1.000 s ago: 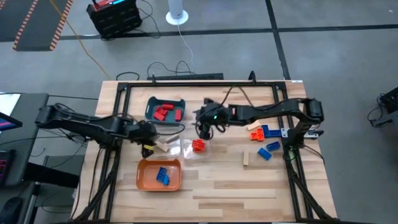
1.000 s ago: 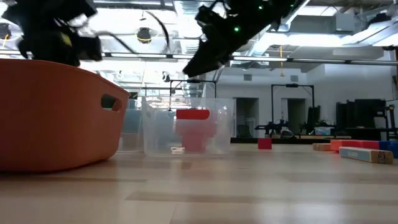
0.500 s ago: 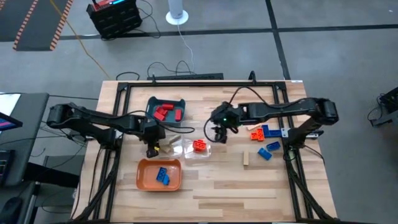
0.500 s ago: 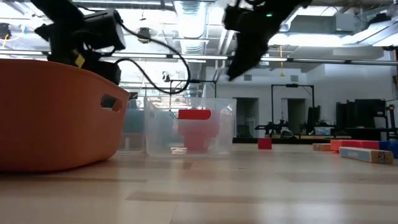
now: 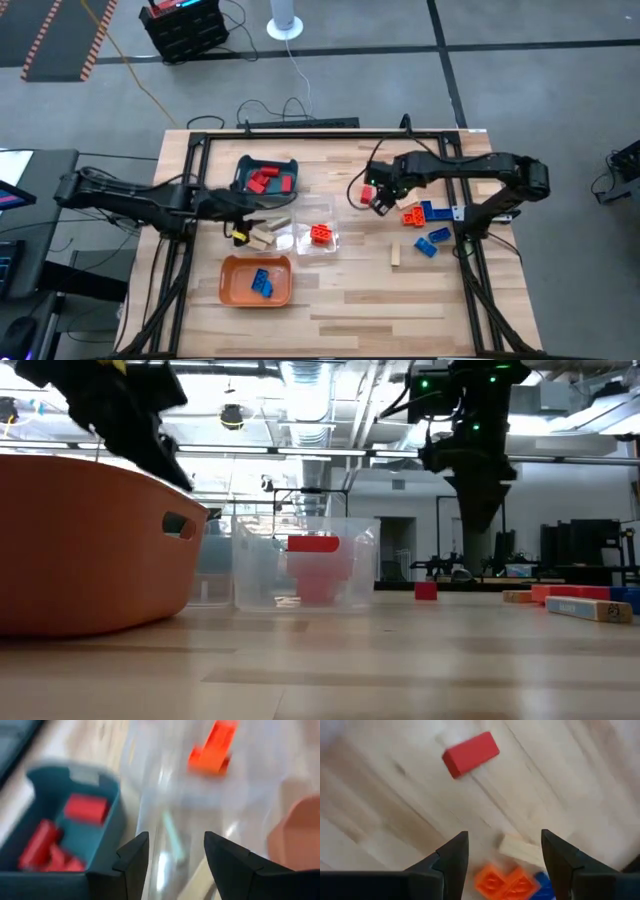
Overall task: Sort blocks
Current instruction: Put the brown block into the left transparent bin
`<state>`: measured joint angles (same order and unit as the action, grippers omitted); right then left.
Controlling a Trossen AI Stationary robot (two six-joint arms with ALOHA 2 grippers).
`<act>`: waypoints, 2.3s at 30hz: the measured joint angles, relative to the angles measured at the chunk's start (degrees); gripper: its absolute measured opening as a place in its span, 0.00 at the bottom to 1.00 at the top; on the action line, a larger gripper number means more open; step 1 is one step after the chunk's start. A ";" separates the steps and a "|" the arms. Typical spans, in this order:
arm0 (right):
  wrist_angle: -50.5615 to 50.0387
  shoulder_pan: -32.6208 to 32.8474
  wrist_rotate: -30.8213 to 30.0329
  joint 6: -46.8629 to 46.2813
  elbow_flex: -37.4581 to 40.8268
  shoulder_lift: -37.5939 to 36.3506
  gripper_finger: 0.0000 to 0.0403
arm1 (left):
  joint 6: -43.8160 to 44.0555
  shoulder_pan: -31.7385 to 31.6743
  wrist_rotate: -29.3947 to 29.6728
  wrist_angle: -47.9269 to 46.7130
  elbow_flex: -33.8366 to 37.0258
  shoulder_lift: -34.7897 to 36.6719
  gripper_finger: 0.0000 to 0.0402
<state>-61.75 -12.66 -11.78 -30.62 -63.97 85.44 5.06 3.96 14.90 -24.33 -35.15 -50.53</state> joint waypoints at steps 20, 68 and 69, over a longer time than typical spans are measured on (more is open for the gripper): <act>6.21 -11.36 5.06 26.87 10.62 0.34 0.54 | -3.61 6.96 0.08 11.32 6.44 5.55 0.47; 11.07 0.99 8.44 51.10 3.97 9.26 0.02 | -6.36 17.34 8.61 22.87 13.80 6.49 0.47; 11.12 1.53 8.37 50.80 2.25 9.29 0.02 | -6.36 17.32 8.79 22.87 13.80 6.52 0.47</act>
<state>-50.63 -11.13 -3.41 20.18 -61.72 94.73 -1.30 21.28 23.69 -1.47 -21.34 -44.01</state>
